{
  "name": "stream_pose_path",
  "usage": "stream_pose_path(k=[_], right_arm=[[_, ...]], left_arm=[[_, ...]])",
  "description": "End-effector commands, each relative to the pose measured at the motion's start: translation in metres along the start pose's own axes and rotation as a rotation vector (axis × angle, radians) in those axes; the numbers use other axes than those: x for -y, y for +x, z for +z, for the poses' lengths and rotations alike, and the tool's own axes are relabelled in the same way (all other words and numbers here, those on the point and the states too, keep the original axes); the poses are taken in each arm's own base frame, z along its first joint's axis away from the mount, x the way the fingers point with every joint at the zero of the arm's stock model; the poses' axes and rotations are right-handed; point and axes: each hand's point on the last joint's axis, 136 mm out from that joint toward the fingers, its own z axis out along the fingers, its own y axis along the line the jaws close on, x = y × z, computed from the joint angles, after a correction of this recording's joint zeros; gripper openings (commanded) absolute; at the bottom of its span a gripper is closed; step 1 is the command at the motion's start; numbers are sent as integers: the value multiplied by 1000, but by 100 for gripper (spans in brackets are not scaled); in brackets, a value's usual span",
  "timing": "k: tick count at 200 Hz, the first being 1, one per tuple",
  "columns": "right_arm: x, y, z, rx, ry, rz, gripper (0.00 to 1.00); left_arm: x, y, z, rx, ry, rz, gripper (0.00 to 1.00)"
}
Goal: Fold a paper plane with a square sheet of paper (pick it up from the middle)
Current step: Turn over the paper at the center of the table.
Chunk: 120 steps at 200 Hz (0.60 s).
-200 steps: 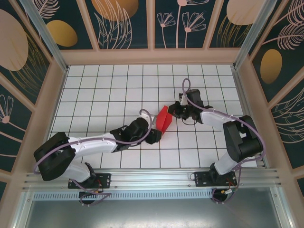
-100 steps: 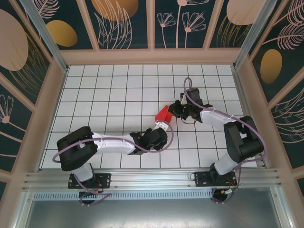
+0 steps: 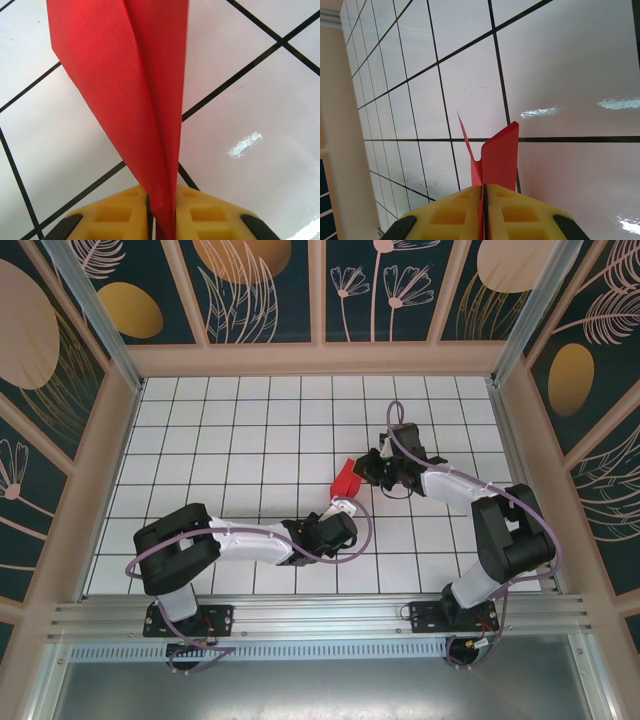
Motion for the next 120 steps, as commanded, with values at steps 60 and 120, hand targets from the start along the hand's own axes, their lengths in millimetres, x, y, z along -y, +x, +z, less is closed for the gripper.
stream_pose_path(k=[60, 120], right_arm=[[-27, -15, -25, 60, -5, -36, 26], [-33, -31, -70, 165, -3, -66, 50]], left_arm=[[-8, -30, -23, 109, 16, -135, 0], [-11, -56, -49, 185, 316, -393, 0]])
